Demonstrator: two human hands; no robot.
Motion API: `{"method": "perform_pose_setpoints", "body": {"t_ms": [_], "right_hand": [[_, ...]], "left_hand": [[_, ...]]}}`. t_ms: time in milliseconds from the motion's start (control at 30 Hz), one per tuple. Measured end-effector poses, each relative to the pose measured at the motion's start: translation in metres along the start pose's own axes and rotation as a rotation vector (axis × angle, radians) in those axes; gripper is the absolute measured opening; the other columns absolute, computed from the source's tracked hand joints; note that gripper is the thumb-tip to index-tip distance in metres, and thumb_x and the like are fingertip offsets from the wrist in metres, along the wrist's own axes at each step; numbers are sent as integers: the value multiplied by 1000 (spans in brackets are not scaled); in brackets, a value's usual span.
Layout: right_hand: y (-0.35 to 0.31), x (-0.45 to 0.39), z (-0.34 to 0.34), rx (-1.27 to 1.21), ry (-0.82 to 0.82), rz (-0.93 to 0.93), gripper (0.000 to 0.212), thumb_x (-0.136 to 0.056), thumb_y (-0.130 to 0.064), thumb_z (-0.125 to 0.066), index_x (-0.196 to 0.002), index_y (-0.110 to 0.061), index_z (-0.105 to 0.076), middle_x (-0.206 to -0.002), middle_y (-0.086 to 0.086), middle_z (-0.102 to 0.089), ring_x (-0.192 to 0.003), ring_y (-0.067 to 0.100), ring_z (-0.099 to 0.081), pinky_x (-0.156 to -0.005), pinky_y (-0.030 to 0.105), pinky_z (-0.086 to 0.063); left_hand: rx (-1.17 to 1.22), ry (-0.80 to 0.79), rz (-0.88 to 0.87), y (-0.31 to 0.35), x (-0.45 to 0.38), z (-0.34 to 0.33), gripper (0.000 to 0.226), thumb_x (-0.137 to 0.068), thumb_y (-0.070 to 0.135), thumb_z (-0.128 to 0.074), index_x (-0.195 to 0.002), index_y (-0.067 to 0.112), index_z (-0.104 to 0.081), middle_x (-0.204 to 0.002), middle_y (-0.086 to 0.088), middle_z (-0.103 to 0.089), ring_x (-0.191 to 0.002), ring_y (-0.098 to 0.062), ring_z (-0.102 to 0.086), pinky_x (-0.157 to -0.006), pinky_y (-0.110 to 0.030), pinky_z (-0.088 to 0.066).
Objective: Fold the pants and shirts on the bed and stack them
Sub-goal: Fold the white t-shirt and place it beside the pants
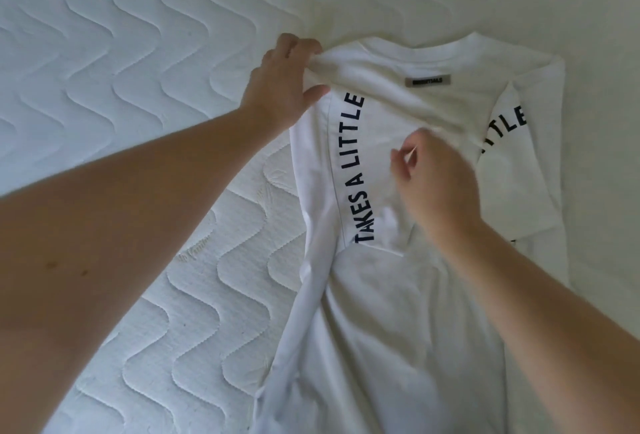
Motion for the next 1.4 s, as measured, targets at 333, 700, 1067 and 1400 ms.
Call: {"method": "perform_pose_setpoints", "body": {"t_ms": [333,700,1067,1400], "right_hand": [[-28,137,-116,-904,-493,-648,18,-92,-28,-59,-103,-14,-56,-85,-3,-66,-74,12,-63,-71,18,-47],[-37,144,-114,-900,-558,-747,13,-80,-13,-62,-87,-3,-67,-91,16,-72,-87,34,-71,-82,45,-59],[-43,176,-118,-819,-643,-479,46,-88,-43,-67,-126,-20,-57,-114,-3,-68,-98,13,-66,-86,33,-55],[-17,200,-119,-860,-566,-640,41,-97,-42,-52,-121,-9,-58,-116,11,-67,-105,27,-66,-96,45,-52]], "left_hand": [[450,-21,652,-34,203,-59,33,-101,39,-36,-87,19,-58,-74,3,-71,-68,-17,-69,-72,-41,-57],[440,-477,606,6,318,-110,29,-97,42,-40,-99,22,-60,-88,1,-65,-75,-21,-66,-67,-35,-57],[639,-674,553,15,383,-129,18,-103,34,-42,-106,30,-59,-90,1,-68,-70,-13,-72,-60,-24,-53],[501,-516,456,21,402,-134,49,-88,55,-63,-128,29,-50,-100,8,-65,-94,-10,-63,-82,-33,-52]]}}
Point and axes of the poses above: each hand's wrist, its own x-axis away from the middle knuckle, its own z-axis out of the back of the hand, y = z × x, the point moved 9 cm from there along -x, towards the middle knuckle
